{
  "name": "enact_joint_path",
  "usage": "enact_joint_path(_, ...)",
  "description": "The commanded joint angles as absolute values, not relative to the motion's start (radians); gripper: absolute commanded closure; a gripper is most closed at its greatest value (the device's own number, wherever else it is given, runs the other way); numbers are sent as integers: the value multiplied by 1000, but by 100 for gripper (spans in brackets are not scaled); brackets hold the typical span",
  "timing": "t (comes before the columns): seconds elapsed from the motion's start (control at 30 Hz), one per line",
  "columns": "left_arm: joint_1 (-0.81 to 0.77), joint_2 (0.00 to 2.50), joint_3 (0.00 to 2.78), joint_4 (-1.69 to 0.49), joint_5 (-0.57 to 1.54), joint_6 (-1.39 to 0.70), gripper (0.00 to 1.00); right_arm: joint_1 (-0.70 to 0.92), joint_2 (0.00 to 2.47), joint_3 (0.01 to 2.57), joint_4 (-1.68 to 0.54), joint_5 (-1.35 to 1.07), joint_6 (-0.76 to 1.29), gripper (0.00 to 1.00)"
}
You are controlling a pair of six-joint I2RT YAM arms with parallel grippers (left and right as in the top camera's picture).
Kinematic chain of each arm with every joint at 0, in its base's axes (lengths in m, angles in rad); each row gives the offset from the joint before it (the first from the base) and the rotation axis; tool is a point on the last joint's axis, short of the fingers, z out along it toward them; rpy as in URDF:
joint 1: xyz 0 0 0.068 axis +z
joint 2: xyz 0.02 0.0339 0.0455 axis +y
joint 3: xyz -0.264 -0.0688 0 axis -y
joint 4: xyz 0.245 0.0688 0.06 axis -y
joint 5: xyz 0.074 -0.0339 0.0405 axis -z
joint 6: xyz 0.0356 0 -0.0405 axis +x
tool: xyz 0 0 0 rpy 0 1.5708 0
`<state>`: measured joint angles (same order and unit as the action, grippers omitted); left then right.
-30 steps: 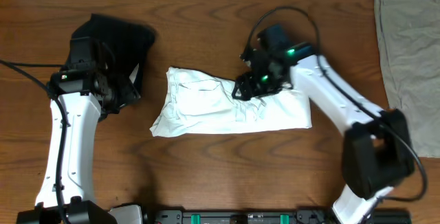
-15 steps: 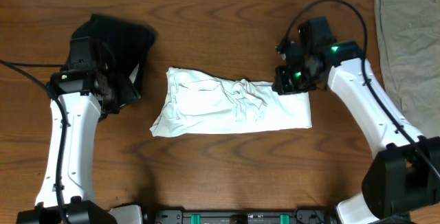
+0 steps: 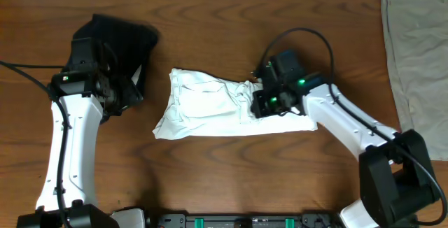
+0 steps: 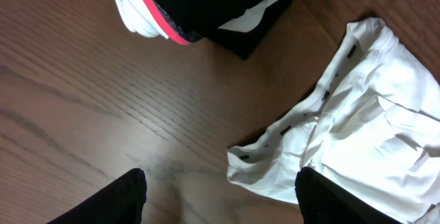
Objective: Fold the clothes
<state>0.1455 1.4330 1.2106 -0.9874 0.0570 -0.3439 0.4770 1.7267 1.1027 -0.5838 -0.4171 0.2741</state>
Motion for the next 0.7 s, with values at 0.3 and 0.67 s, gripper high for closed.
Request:
enact_joint_path(0.3,144,1424,1215,-979,99,-353,30,461,1686,1147,-573,-547,255,98)
enact_joint_path(0.67,4,1424,1215,-936,440,-263,94,248,1581,1149,-792,-358,231,96)
